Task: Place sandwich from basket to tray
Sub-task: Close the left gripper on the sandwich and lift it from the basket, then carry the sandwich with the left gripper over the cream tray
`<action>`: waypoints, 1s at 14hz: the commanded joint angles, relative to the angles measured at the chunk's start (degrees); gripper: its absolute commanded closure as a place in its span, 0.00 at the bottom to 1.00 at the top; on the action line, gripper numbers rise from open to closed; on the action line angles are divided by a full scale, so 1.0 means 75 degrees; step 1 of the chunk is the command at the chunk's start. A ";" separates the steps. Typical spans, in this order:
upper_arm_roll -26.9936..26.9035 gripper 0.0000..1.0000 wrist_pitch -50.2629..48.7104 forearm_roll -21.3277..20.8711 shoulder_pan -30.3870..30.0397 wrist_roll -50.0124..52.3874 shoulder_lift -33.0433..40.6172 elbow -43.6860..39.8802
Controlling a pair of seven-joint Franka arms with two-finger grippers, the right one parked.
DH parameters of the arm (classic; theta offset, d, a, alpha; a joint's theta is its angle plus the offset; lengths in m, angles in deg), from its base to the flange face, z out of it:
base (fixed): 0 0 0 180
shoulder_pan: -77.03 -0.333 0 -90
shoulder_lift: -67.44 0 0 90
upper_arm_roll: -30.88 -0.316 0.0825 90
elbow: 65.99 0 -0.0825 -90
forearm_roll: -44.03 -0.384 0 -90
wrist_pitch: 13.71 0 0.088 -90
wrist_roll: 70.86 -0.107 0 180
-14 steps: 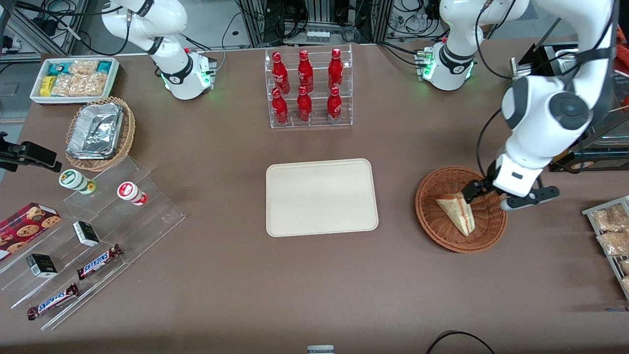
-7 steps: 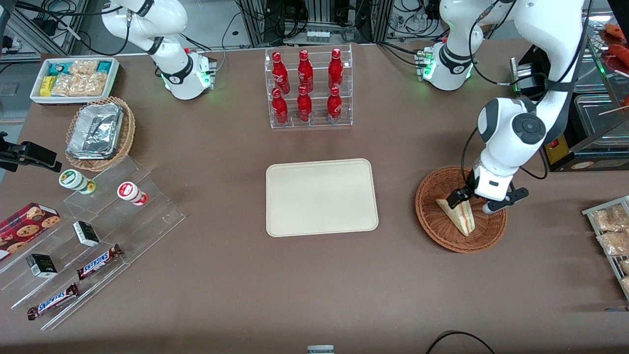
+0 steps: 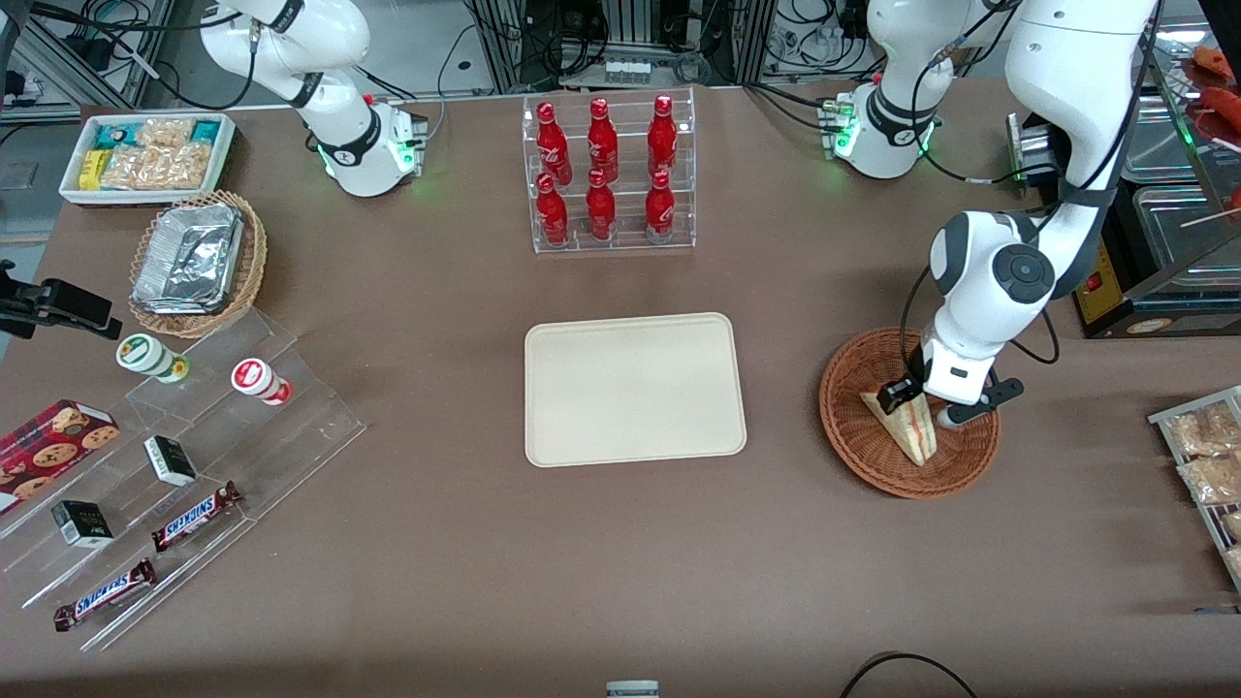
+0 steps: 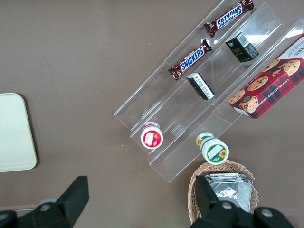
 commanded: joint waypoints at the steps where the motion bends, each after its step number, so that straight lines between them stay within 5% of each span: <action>1: 0.0003 1.00 -0.0324 -0.0099 0.0000 0.0033 0.0381 -0.0199; 7: 0.0774 1.00 -0.4786 -0.0111 0.0175 0.0137 0.0781 -0.3206; 11: 0.1581 1.00 -0.5331 -0.0204 0.0610 0.1120 0.0583 -0.4253; 14: 0.2252 1.00 -0.5284 -0.1105 0.1123 0.2161 -0.0095 -0.4674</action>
